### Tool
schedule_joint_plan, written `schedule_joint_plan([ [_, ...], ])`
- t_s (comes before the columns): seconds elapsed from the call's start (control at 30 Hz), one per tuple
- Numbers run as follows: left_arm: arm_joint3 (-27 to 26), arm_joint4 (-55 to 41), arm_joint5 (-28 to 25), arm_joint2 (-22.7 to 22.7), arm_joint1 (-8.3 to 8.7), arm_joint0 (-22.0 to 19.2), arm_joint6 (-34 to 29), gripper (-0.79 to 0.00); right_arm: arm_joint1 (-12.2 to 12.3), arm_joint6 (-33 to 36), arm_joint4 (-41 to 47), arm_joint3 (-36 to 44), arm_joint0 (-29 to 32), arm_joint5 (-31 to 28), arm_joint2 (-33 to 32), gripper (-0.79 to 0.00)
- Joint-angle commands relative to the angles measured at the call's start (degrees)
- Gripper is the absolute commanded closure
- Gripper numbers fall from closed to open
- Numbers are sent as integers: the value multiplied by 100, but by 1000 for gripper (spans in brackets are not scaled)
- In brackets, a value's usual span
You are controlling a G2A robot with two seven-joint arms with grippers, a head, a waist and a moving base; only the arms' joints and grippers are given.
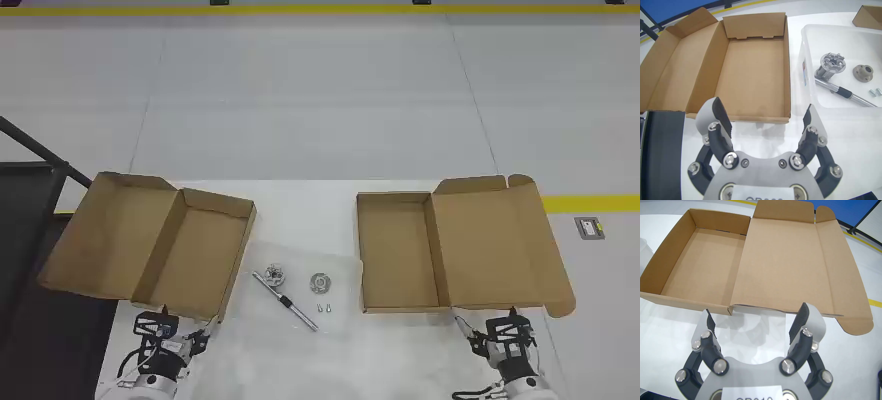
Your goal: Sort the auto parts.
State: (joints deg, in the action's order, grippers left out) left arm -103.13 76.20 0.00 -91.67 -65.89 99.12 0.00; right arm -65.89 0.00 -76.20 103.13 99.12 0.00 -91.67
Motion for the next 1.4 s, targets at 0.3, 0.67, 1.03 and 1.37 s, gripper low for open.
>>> schedule_joint_plan([
  [0.3, -16, -68, -36, -6, -4, -4, 44, -785, 2, -139, -97, 64, -16, -58, 17, -785],
  [0.67, -330, -904, -13, -546, -52, 348, 687, -785, 24, 6, -1427, 1469, 39, -343, 255, -785],
  [1.03, -494, -1261, -362, -800, -63, 655, 883, -785, -57, 700, -578, 1860, -319, -418, 788, -785],
  [1.37, -505, -1244, -369, -793, -65, 633, 872, -785, -87, 885, -681, 1875, -503, -445, 1118, -785],
])
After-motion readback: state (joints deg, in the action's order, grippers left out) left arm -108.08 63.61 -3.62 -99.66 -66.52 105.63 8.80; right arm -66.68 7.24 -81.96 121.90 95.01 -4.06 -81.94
